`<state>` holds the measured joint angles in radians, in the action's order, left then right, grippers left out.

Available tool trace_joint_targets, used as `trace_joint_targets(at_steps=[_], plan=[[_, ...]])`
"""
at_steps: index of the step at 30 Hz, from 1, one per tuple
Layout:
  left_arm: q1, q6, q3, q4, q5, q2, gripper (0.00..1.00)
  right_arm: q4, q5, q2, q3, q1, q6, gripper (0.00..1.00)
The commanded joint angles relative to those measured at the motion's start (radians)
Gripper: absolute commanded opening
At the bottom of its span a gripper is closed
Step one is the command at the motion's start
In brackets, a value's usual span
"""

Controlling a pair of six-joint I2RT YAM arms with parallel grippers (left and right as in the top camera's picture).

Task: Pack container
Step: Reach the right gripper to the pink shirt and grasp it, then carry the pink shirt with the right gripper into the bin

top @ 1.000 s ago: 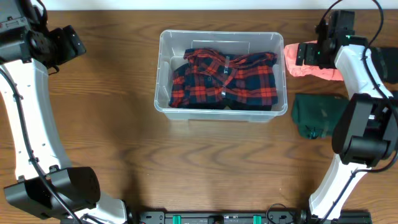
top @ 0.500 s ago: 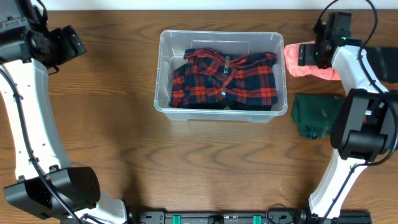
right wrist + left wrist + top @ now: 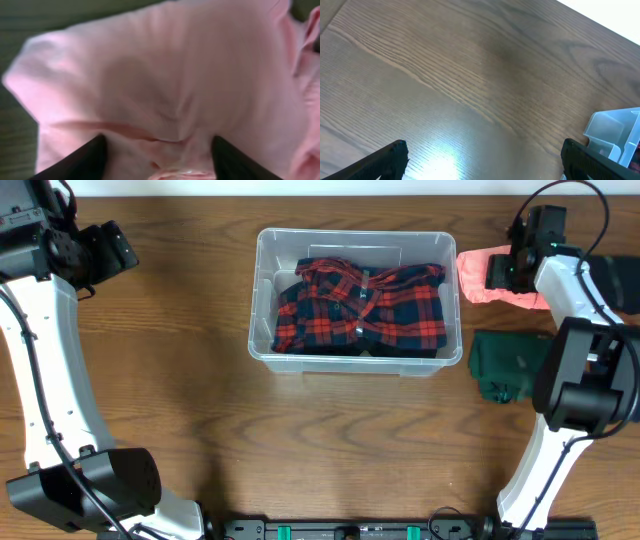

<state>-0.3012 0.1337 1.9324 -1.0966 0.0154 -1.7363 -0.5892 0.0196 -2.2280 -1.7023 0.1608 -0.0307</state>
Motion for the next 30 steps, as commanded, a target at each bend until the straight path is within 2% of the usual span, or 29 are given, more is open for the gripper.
trace_joint_targets(at_steps=[1,7,10,14,20,22,30], plan=[[-0.003,-0.001,0.001,-0.002,-0.009,-0.002,0.98,-0.001,0.009,-0.059,-0.003,0.005,0.018,0.59],[-0.003,-0.001,0.001,-0.002,-0.009,-0.002,0.98,-0.002,0.009,-0.114,-0.003,0.008,0.038,0.56],[-0.003,-0.001,0.001,-0.002,-0.009,-0.002,0.98,-0.004,0.010,-0.120,-0.003,0.012,0.037,0.46],[-0.003,-0.001,0.001,-0.002,-0.009,-0.002,0.98,-0.001,0.006,-0.120,-0.003,0.011,0.038,0.25],[-0.003,-0.001,0.001,-0.002,-0.009,-0.002,0.98,-0.005,0.006,-0.119,-0.004,0.011,0.039,0.04],[-0.003,-0.001,0.001,-0.002,-0.009,-0.002,0.98,-0.008,0.007,-0.115,-0.007,0.011,0.038,0.01],[-0.003,-0.001,0.001,-0.002,-0.009,-0.002,0.98,-0.009,0.015,0.006,-0.014,0.011,0.038,0.01]])
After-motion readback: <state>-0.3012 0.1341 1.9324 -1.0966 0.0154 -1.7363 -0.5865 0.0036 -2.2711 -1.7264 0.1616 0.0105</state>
